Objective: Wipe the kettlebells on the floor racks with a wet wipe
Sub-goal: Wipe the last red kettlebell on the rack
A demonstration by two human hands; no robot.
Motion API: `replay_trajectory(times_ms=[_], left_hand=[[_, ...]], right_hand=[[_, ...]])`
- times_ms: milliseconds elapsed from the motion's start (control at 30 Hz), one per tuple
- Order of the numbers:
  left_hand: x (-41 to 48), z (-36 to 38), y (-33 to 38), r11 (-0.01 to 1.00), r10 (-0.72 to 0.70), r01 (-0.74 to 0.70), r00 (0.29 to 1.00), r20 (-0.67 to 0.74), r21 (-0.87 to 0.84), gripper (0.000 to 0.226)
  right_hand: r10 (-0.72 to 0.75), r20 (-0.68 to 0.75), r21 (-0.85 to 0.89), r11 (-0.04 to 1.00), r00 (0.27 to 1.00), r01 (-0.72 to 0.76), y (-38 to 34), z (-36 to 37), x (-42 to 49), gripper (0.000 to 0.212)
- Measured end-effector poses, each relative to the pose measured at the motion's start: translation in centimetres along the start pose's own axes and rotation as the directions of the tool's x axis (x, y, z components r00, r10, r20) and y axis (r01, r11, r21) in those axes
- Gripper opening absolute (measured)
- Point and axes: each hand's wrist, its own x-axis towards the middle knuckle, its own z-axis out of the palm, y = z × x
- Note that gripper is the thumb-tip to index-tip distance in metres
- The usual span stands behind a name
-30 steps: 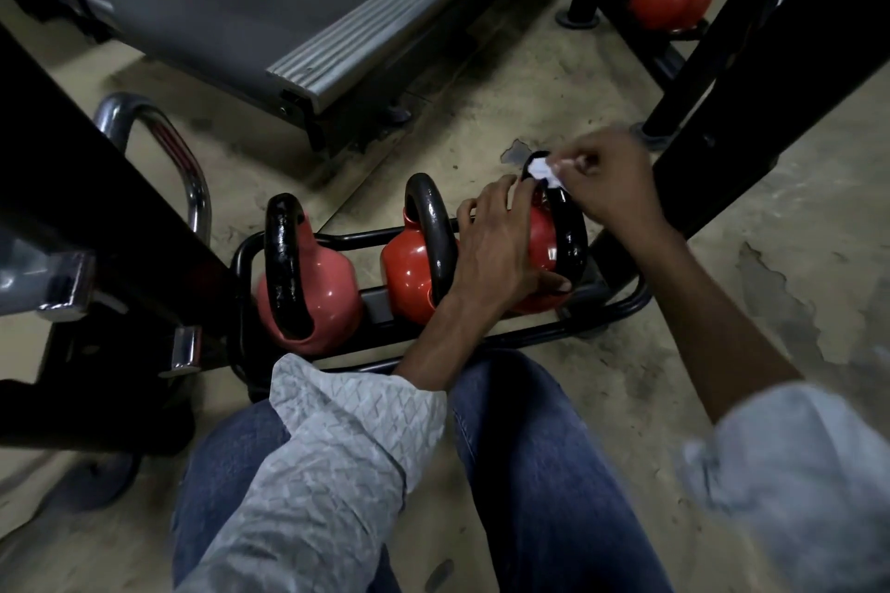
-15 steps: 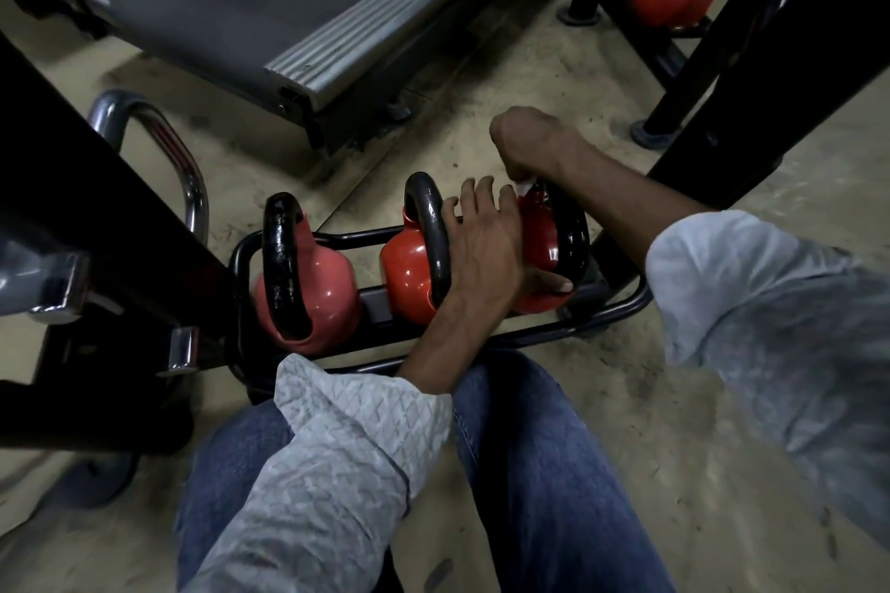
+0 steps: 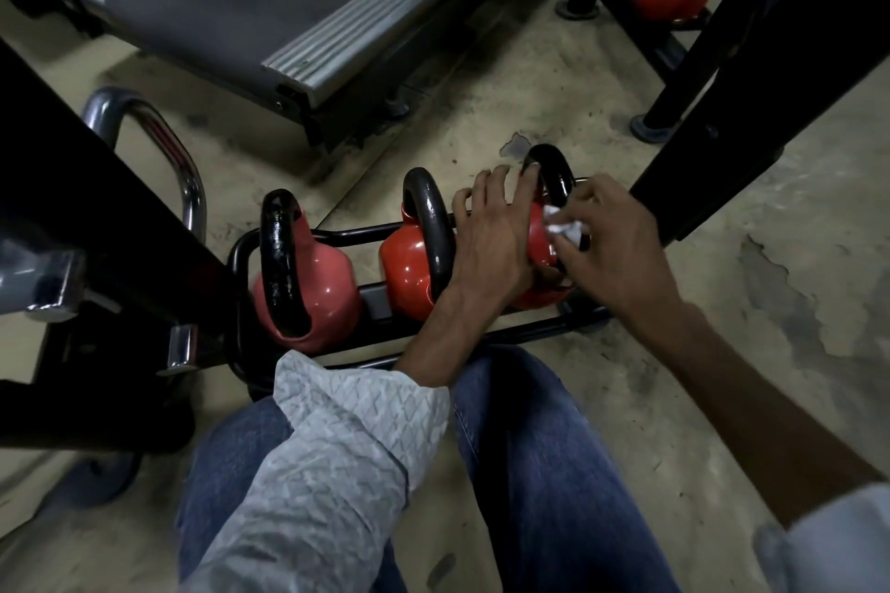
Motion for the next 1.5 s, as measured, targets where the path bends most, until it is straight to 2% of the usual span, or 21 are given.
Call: replay_trajectory(times_ms=[167, 267, 333, 400, 500, 633, 700, 833, 967, 1067, 1167, 1267, 1333, 1433, 1500], left_hand=[[-0.1, -0.1, -0.1, 0.997, 0.075, -0.075, 0.997, 0.014, -0.031, 0.092], [0.0, 0.1, -0.1, 0.996, 0.085, -0.085, 0.996, 0.025, -0.005, 0.098], [0.0, 0.1, -0.1, 0.996, 0.084, -0.085, 0.996, 0.027, 0.006, 0.105], [0.1, 0.1, -0.2, 0.997, 0.083, -0.083, 0.996, 0.032, 0.006, 0.111], [0.3, 0.2, -0.2, 0.998, 0.069, -0.069, 0.997, 0.046, -0.002, 0.121], [0.3, 0.3, -0.2, 0.999, 0.054, -0.053, 0.997, 0.061, -0.012, 0.128], [0.2, 0.4, -0.1, 0.999, 0.049, -0.048, 0.997, 0.056, -0.018, 0.126], [0.1, 0.5, -0.1, 0.999, 0.048, -0.048, 0.999, 0.018, -0.016, 0.122], [0.1, 0.6, 0.0, 0.999, 0.037, -0.037, 0.999, 0.019, -0.008, 0.121], [0.2, 0.7, 0.0, 0.999, 0.039, -0.039, 0.999, 0.021, -0.009, 0.121], [0.1, 0.7, 0.0, 0.999, 0.035, -0.034, 0.999, 0.021, -0.015, 0.121], [0.1, 0.8, -0.1, 0.999, 0.036, -0.035, 0.999, 0.017, -0.008, 0.121], [0.1, 0.8, -0.1, 0.999, 0.034, -0.034, 0.999, 0.02, -0.006, 0.121], [0.0, 0.7, -0.1, 0.999, 0.036, -0.036, 0.999, 0.022, -0.006, 0.12], [0.0, 0.6, -0.1, 0.999, 0.038, -0.038, 0.999, 0.022, -0.011, 0.119]], right_hand=[[0.001, -0.149, 0.082, 0.997, 0.989, 0.011, 0.4, 0.8, -4.8, 0.008], [0.076, -0.189, 0.133, 0.99, 0.979, -0.051, 0.6, 1.9, -6.6, 0.006], [0.185, -0.223, 0.266, 0.956, 0.957, -0.123, 0.9, 2.6, -7.5, 0.007], [0.38, -0.21, 0.499, 0.834, 0.901, -0.236, 1.2, 3.3, -7.9, 0.01], [0.62, -0.09, 0.748, 0.559, 0.779, -0.359, 1.3, 4.3, -8.2, 0.012], [0.712, -0.002, 0.837, 0.385, 0.703, -0.388, 1.1, 4.5, -7.7, 0.015], [0.732, 0.029, 0.849, 0.341, 0.681, -0.403, 1.2, 4.1, -6.6, 0.018], [0.719, 0.061, 0.842, 0.336, 0.692, -0.422, 1.6, 3.6, -2.2, 0.017], [0.667, 0.068, 0.799, 0.409, 0.742, -0.441, 2.6, 3.9, 3.1, 0.008], [0.636, 0.128, 0.729, 0.46, 0.761, -0.507, 3.8, 3.9, 7.5, 0.007], [0.612, 0.307, 0.612, 0.459, 0.729, -0.643, 5.4, 3.9, 11.6, 0.009], [0.595, 0.449, 0.5, 0.451, 0.667, -0.739, 6.0, 4.2, 13.3, 0.005], [0.612, 0.481, 0.454, 0.439, 0.628, -0.775, 6.0, 4.0, 13.5, 0.018], [0.586, 0.494, 0.42, 0.485, 0.642, -0.767, 6.1, 4.1, 14.0, 0.02], [0.544, 0.486, 0.375, 0.577, 0.684, -0.726, 5.9, 3.7, 14.5, 0.02]])
